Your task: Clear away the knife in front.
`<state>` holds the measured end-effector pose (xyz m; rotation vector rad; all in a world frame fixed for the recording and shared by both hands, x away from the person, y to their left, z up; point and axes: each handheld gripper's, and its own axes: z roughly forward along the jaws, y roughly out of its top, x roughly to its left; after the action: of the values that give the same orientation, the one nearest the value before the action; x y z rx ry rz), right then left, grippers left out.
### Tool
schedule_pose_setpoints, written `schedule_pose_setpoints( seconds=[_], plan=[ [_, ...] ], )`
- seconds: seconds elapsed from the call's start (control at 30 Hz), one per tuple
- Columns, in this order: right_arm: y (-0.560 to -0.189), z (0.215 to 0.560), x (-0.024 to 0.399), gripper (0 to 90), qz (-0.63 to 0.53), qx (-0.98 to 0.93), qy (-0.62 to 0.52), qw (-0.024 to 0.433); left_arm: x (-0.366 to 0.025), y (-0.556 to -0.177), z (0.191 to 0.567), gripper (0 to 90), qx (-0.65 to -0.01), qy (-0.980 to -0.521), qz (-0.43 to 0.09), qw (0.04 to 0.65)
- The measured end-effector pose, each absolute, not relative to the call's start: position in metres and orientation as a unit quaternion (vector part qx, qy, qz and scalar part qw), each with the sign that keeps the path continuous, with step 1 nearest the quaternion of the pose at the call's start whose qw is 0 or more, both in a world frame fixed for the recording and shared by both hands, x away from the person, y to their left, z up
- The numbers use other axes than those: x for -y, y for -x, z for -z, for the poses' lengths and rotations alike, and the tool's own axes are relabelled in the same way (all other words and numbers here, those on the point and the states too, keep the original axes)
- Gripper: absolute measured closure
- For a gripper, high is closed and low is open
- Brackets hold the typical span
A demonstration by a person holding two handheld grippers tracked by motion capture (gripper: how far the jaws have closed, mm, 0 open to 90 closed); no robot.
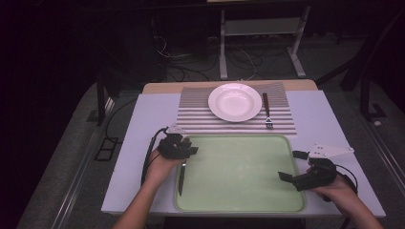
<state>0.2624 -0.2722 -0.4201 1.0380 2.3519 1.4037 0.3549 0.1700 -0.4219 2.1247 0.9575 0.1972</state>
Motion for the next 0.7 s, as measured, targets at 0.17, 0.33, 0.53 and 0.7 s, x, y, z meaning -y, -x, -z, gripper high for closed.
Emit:
schedule_pose_setpoints(
  seconds=[0.17, 0.33, 0.53, 0.7],
  plan=[
    [-0.262, 0.42, 0.272, 0.2, -0.476, -0.799, -0.352, 0.106, -0.174, -0.35, 0.416, 44.0, -0.367, -0.834, -0.07, 0.406],
    [-0.262, 0.42, 0.272, 0.2, -0.476, -0.799, -0.353, 0.106, -0.178, -0.34, 0.409, 32.8, -0.356, -0.829, -0.078, 0.424],
    [-0.262, 0.421, 0.272, 0.2, -0.475, -0.799, -0.353, 0.105, -0.187, -0.329, 0.405, 18.4, -0.347, -0.823, -0.088, 0.441],
    [-0.263, 0.421, 0.272, 0.2, -0.475, -0.799, -0.353, 0.105, -0.193, -0.322, 0.404, 8.6, -0.343, -0.818, -0.096, 0.451]
  ],
)
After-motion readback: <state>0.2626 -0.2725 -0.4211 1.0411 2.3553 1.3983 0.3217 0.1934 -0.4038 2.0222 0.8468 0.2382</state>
